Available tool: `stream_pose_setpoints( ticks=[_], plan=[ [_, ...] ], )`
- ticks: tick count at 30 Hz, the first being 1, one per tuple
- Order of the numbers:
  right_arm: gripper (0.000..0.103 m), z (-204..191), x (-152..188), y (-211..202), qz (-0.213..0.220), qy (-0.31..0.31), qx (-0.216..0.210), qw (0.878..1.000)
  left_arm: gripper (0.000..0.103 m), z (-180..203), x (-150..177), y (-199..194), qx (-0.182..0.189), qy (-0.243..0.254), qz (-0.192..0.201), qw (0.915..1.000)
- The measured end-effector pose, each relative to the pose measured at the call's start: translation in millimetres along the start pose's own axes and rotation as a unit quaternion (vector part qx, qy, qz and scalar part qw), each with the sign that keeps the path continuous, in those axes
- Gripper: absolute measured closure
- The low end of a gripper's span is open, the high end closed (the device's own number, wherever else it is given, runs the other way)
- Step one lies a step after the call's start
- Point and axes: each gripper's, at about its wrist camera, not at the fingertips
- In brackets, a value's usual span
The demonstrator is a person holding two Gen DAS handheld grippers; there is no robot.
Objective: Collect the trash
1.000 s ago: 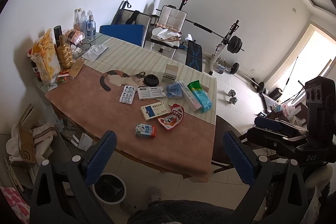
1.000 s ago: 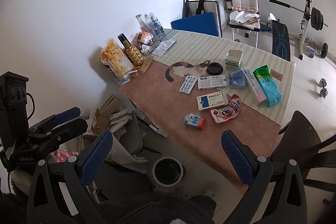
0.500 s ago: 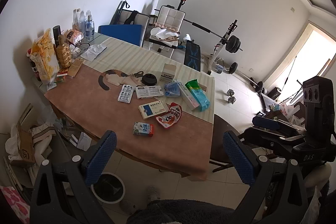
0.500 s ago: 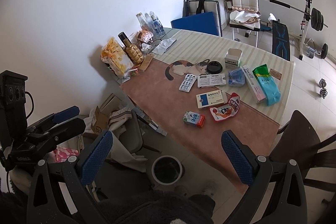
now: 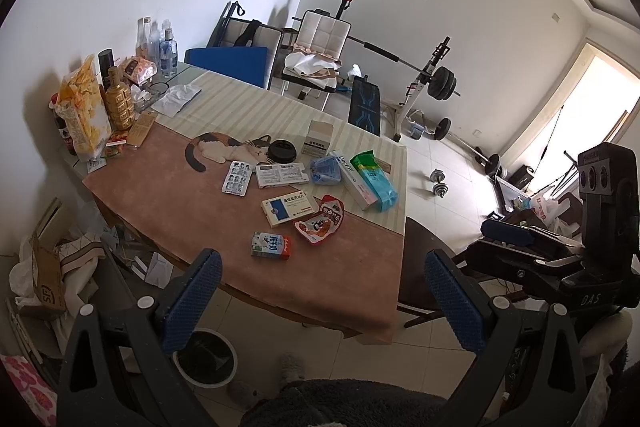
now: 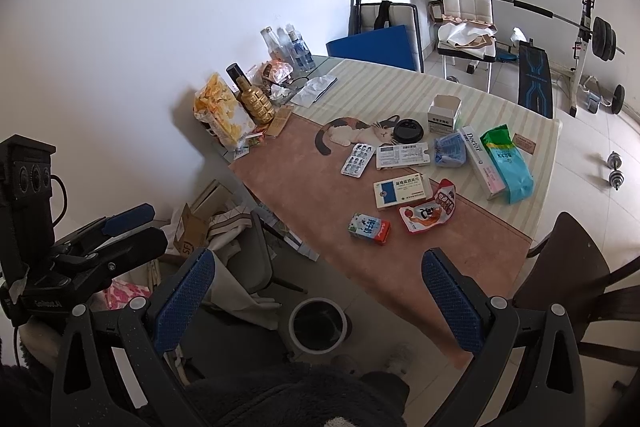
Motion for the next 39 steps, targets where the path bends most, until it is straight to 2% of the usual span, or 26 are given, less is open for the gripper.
stream_pose_setpoints(
  ticks=[7, 12, 29, 31, 33, 35, 38, 39],
  plan=[
    [0.000, 1, -2, -4, 0.000, 0.001, 0.000, 1.000, 0.000, 16, 5, -1, 0.007, 0.003, -0.001, 1.0000],
    [0.000, 3, -3, -9, 0.002, 0.004, -0.001, 1.000, 0.000, 7, 3, -1, 0.013, 0.003, -0.003, 0.9999],
    [0.000, 9, -2, -13, 0.005, 0.006, 0.000, 1.000, 0.000, 10, 3, 0, 0.010, 0.002, -0.002, 0.9999],
    [0.000, 13, -2, -16, 0.012, 0.018, 0.007, 1.000, 0.000, 8, 1, 2, -0.004, 0.007, 0.005, 1.0000],
    [0.000, 15, 0, -16, 0.018, 0.028, 0.022, 0.999, 0.000, 7, -1, 10, -0.044, 0.020, 0.017, 0.9987],
    [0.000, 22, 0, -14, 0.022, 0.042, 0.047, 0.998, 0.000, 6, -1, 27, -0.102, 0.043, 0.023, 0.9936],
    [0.000, 43, 1, -2, 0.017, 0.067, 0.097, 0.993, 0.000, 0, 0, 66, -0.142, 0.061, 0.004, 0.9879],
    [0.000, 49, 2, 2, 0.017, 0.070, 0.106, 0.992, 0.000, -3, 0, 80, -0.145, 0.065, -0.005, 0.9872]
  ],
)
Point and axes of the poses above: each gripper's, at about its wrist camera, not at the fingertips, and y roughly the way its jaws point, z to its right, x to its underside, and after that the axes turned 3 degrees about z, right-handed
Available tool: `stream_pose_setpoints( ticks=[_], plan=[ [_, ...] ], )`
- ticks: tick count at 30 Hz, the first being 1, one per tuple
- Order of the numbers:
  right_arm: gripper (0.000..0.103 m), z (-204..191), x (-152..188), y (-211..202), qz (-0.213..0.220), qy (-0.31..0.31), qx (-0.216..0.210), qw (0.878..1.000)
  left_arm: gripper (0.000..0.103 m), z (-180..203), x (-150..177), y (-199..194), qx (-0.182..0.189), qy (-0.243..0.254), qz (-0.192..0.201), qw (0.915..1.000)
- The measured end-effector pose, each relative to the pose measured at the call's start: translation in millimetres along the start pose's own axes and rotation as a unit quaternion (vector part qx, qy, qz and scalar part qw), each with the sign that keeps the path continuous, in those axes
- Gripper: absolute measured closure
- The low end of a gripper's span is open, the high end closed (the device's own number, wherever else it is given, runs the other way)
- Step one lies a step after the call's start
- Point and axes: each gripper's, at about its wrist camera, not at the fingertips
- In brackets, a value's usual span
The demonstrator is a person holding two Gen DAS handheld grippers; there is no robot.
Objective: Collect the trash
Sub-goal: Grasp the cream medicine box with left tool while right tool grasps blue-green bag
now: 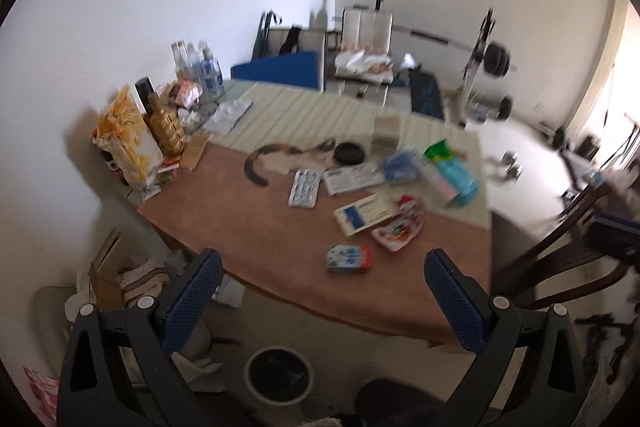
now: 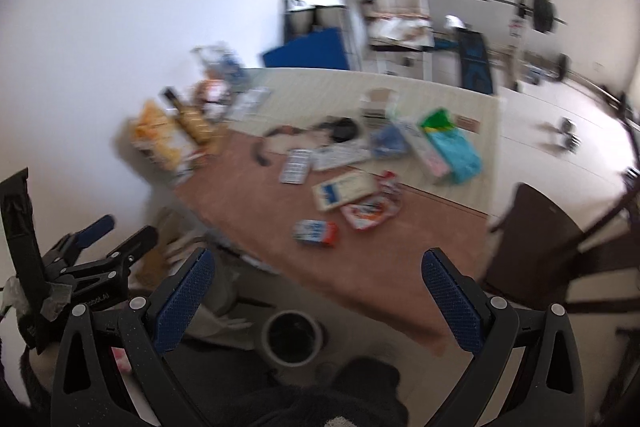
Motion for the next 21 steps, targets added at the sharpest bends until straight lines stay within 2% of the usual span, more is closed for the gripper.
stream_pose_setpoints(
  ticks=[3, 5, 10, 13, 16, 17, 21],
  plan=[
    [0.000, 27, -4, 32, -0.026, 0.009, 0.041, 0.999, 0.000, 11, -1, 50, -0.033, 0.038, -0.028, 0.9983],
    [0.000, 51, -12, 63, -0.051, 0.022, 0.057, 0.997, 0.000, 25, -4, 91, -0.056, 0.084, -0.051, 0.9936],
    [0.000, 117, -37, 146, -0.105, 0.051, 0.085, 0.990, 0.000, 53, -14, 185, -0.051, 0.150, -0.123, 0.9797],
    [0.000, 155, -53, 197, -0.139, 0.071, 0.086, 0.984, 0.000, 74, -19, 245, -0.050, 0.202, -0.170, 0.9632],
    [0.000, 197, -64, 255, -0.172, 0.082, 0.095, 0.977, 0.000, 91, -20, 304, -0.053, 0.255, -0.218, 0.9404],
    [0.000, 209, -65, 271, -0.180, 0.086, 0.095, 0.975, 0.000, 97, -20, 329, -0.056, 0.275, -0.237, 0.9302],
    [0.000, 252, -70, 338, -0.218, 0.097, 0.109, 0.965, 0.000, 110, -14, 396, -0.051, 0.335, -0.279, 0.8983]
  ],
)
Point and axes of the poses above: each gripper's, at about its wrist camera, not at the fingertips, and y roughly the way its jaws point, z to its right, x to its underside, and after that the axes turned 3 degrees about z, right-handed
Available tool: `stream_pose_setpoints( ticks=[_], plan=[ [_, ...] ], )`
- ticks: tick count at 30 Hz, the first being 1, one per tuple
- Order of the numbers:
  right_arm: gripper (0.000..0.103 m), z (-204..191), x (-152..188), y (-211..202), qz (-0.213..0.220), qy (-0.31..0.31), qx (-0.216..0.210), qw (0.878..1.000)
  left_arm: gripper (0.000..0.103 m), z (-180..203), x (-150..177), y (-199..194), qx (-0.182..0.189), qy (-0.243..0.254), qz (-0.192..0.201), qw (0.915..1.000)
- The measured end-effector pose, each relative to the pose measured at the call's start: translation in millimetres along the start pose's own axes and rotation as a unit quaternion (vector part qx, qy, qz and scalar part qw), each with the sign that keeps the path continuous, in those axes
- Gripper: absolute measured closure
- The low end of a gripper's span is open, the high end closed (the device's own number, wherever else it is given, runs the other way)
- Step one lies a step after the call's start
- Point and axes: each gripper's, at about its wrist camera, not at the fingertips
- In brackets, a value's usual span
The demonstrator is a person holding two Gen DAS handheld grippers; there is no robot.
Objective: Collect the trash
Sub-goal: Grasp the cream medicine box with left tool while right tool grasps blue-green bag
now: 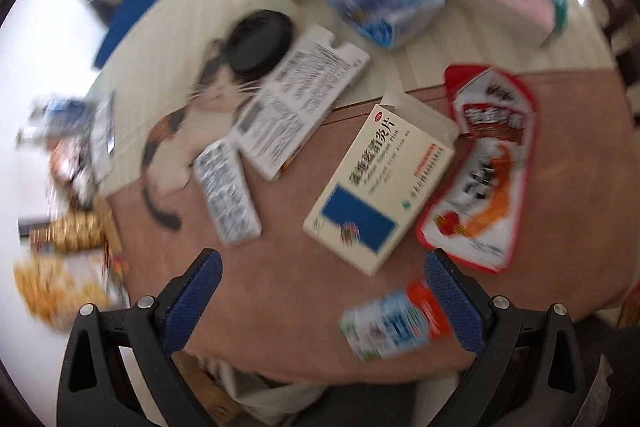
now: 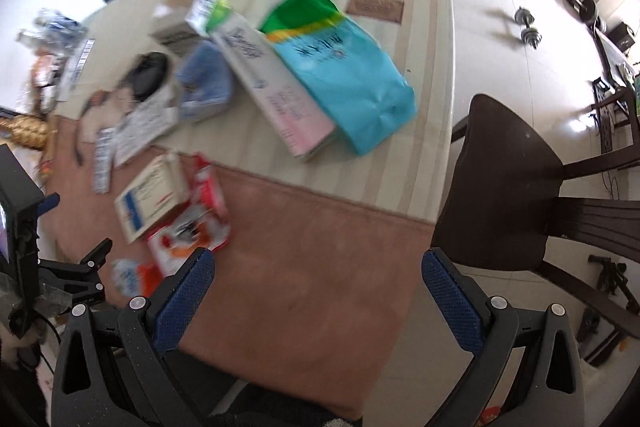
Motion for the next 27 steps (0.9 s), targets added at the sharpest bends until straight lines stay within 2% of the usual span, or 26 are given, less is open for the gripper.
stream_pose_setpoints(
  ticks=[4, 7, 13, 16, 18, 24, 27],
  plan=[
    [0.000, 14, -24, 40, -0.030, 0.012, 0.010, 0.999, 0.000, 8, -23, 42, 0.028, 0.054, -0.039, 0.9974],
    [0.000, 20, -38, 60, -0.043, 0.017, 0.014, 0.999, 0.000, 16, -29, 64, 0.057, 0.090, -0.066, 0.9921],
    [0.000, 25, -61, 79, -0.053, 0.018, 0.014, 0.998, 0.000, 19, -37, 75, 0.092, 0.119, -0.087, 0.9848],
    [0.000, 25, -72, 81, -0.052, 0.020, 0.010, 0.998, 0.002, 15, -40, 77, 0.106, 0.111, -0.084, 0.9845],
    [0.000, 25, -81, 79, -0.048, 0.022, 0.006, 0.999, 0.022, 0, -43, 76, 0.115, 0.093, -0.082, 0.9856],
    [0.000, 25, -106, 74, -0.029, 0.016, 0.008, 0.999, 0.024, -20, -46, 77, 0.123, 0.065, -0.081, 0.9869],
    [0.000, 18, -120, 78, -0.020, -0.002, 0.014, 1.000, 0.028, -28, -39, 81, 0.133, 0.040, -0.080, 0.9870]
  ],
)
Point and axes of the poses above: each gripper's, at about its wrist camera, not at the fingertips, and y roughly the way its jaws point, z to its right, x to its underside, and after that the axes turned 3 degrees about z, right-handed
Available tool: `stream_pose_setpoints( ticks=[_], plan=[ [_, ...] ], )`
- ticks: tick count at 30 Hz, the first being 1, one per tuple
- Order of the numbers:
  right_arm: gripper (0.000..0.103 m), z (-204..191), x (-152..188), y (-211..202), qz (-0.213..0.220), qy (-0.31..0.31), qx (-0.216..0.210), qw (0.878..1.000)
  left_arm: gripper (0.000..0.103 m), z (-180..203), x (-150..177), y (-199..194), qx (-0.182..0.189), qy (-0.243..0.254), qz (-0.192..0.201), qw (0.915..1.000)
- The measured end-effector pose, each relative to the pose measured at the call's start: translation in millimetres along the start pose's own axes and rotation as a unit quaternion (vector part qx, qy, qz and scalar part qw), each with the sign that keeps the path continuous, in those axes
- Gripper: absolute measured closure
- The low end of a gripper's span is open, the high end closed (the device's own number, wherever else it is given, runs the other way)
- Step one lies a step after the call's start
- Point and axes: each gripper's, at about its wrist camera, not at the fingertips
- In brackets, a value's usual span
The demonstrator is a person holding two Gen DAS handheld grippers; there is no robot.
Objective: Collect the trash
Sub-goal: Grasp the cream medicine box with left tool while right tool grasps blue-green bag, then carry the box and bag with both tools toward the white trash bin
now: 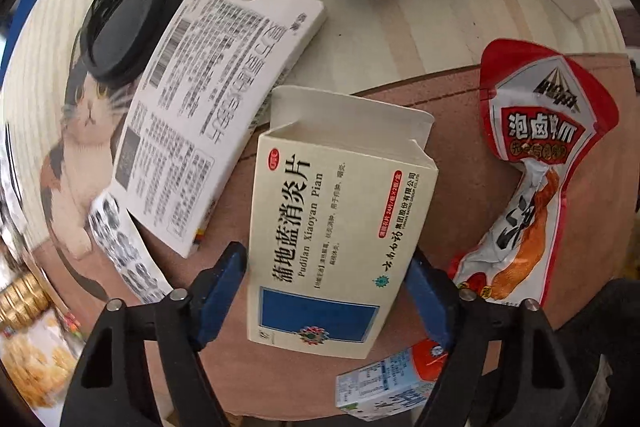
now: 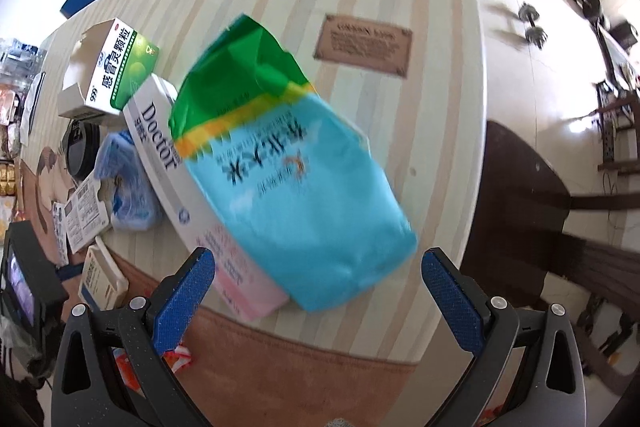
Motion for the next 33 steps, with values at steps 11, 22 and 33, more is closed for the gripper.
stream_pose_setpoints(
  ticks=[11, 22, 33],
  plan=[
    [0.000, -27, -40, 29, 0.003, -0.078, -0.019, 0.997, 0.029, -64, 64, 9, 0.071, -0.269, 0.030, 0.9600],
    [0.007, -8, -77, 39, -0.009, -0.030, 0.017, 0.999, 0.029, -55, 88, 3, 0.035, -0.282, 0.043, 0.9579],
    [0.077, 4, -79, 15, 0.038, 0.004, 0.004, 0.999, 0.029, -56, 127, -20, 0.034, -0.327, 0.063, 0.9423]
  ],
)
Point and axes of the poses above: each gripper's, at about its wrist camera, not at the fingertips, and y roughly the way its jaws point, z to its right, x to its underside, and after that the axes turned 3 degrees about z, right-handed
